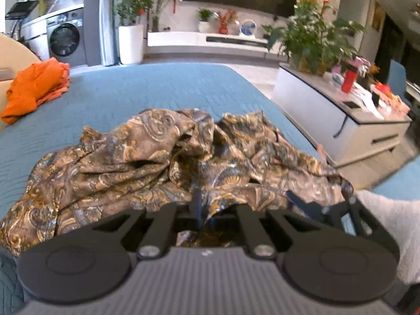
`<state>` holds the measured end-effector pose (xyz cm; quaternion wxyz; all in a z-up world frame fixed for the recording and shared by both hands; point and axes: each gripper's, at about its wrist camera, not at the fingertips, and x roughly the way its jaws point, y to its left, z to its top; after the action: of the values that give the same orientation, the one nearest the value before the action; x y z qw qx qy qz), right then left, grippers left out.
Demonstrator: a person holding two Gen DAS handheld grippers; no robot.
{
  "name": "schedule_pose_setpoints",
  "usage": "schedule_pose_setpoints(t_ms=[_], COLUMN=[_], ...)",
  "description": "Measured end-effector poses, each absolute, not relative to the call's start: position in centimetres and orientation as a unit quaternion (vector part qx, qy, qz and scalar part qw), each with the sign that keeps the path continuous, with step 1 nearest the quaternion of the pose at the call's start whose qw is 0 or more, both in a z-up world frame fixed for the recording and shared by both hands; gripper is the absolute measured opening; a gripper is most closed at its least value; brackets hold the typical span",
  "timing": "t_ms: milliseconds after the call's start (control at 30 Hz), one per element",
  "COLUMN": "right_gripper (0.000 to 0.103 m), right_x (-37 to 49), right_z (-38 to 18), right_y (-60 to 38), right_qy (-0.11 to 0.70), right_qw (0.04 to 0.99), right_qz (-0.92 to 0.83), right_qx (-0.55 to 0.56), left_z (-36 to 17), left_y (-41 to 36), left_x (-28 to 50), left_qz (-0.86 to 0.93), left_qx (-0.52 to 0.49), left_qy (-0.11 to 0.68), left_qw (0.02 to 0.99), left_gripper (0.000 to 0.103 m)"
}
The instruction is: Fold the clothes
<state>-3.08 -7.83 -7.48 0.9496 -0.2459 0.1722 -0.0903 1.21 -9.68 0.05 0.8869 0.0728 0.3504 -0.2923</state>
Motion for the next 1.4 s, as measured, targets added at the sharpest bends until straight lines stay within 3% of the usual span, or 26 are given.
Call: schedule_pose_setpoints(t_ms=[167,333,533,767,800,833,900,1100,1133,1200,1300,1400], right_gripper=[0.065,0.069,0.069,0.068,0.058,0.041,0.022,0.015,0.006,0.004,0.004,0.004], right_x=[-3.4,-1.2,-4.3,-7.5,-7.7,-7.5,-7.2,-6.2,-5.6,-5.5,-6.9,-9.7], right_z=[-6.8,-9.0,-7.7,-6.0,-6.4,-6.8,-7.2,-7.4,-7.4,-6.8,-3.9,0.4], right_y=[-5.9,-6.5,-9.8,-14.0,-14.7,-15.1,-15.4,-15.6,-16.0,-16.9,-19.2,-21.7], right_qy=[0.108,0.131,0.105,0.133,0.163,0.190,0.224,0.278,0.289,0.302,0.287,0.236], right_qw=[0.955,0.938,0.937,0.950,0.952,0.953,0.950,0.938,0.937,0.936,0.942,0.942], right_qz=[-0.119,-0.199,-0.234,-0.169,-0.135,-0.112,-0.090,-0.057,-0.050,-0.040,-0.045,-0.071], right_qx=[-0.249,-0.253,-0.235,-0.226,-0.219,-0.210,-0.197,-0.200,-0.191,-0.175,-0.166,-0.226], left_z=[0.9,2.4,4.2,4.1,3.9,3.3,2.8,2.8,2.9,3.3,3.5,4.2], left_y=[-9.7,-8.9,-7.9,-7.9,-7.9,-8.1,-8.3,-8.0,-7.9,-7.7,-7.2,-7.6], left_x=[0.8,0.2,-0.7,-0.8,-0.8,-0.8,-0.8,-0.8,-0.8,-0.9,-1.6,-3.5], left_qz=[-0.293,-0.282,-0.292,-0.296,-0.296,-0.295,-0.293,-0.294,-0.295,-0.301,-0.328,-0.378], left_qx=[0.052,0.022,0.005,0.013,0.015,0.020,0.023,0.020,0.018,0.015,0.017,0.013], left_qy=[0.338,0.313,0.296,0.300,0.302,0.308,0.315,0.322,0.323,0.325,0.328,0.341], left_qw=[0.893,0.907,0.909,0.907,0.906,0.904,0.903,0.900,0.899,0.896,0.886,0.861], left_gripper=[0.007,0.007,0.008,0.009,0.009,0.009,0.009,0.009,0.009,0.009,0.012,0.018])
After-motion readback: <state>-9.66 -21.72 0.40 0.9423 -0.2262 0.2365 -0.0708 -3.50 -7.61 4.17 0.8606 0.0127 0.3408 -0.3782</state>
